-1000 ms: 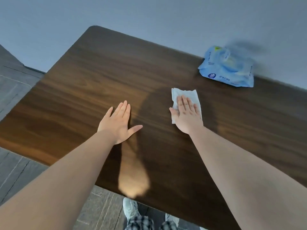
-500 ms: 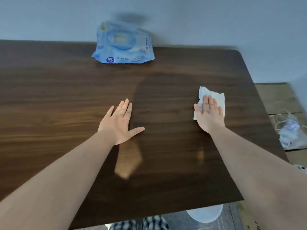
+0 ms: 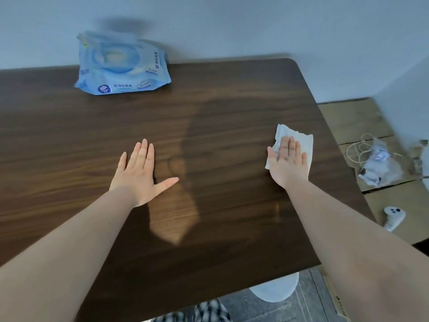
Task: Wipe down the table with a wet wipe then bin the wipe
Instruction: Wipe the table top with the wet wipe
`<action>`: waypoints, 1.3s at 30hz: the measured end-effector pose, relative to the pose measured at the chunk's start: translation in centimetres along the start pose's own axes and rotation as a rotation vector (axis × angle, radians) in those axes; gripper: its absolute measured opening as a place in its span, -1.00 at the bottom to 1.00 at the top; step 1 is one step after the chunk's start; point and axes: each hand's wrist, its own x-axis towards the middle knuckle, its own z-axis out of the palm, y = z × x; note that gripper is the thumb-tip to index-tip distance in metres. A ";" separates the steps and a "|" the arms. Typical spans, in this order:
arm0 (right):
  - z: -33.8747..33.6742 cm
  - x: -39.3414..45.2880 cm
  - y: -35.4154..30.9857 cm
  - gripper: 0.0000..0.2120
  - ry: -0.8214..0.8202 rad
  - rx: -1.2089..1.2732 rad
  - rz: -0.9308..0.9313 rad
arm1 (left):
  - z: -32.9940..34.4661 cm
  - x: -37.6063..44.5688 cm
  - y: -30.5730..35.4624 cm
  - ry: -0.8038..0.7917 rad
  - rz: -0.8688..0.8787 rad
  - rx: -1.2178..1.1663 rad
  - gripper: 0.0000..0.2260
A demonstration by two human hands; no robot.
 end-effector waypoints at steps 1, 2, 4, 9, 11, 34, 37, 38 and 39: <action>0.1 -0.3 -0.4 -0.40 -0.003 -0.004 -0.002 | 0.0 0.0 0.0 0.001 0.002 -0.006 0.00; 0.2 -0.7 -0.9 -0.40 -0.009 -0.009 -0.016 | -0.1 -0.1 0.0 -0.001 0.004 -0.012 0.00; 0.5 -1.5 -2.2 -0.40 -0.034 -0.023 -0.087 | -0.3 -0.1 -0.1 -0.009 0.013 -0.023 0.00; 1.5 -3.5 -9.0 -0.41 -0.094 -0.092 -0.326 | -1.2 -1.1 -2.2 -0.030 0.057 -0.057 0.00; 2.2 -4.5 -12.9 -0.40 -0.094 -0.100 -0.411 | -1.1 -2.4 -4.3 0.000 0.025 -0.072 -0.01; 13.0 -26.5 -56.5 -0.40 -0.128 -0.298 -1.219 | 10.6 -28.1 -38.3 0.012 -0.768 -0.271 0.06; 14.1 -28.9 -60.3 -0.40 -0.133 -0.316 -1.272 | 11.1 -27.7 -38.6 0.047 -0.773 -0.299 0.05; 14.4 -29.6 -61.3 -0.39 -0.133 -0.325 -1.286 | 11.2 -27.7 -38.6 0.047 -0.773 -0.309 0.05; 14.7 -30.4 -62.4 -0.39 -0.131 -0.332 -1.297 | 11.1 -27.7 -38.7 0.048 -0.771 -0.319 0.05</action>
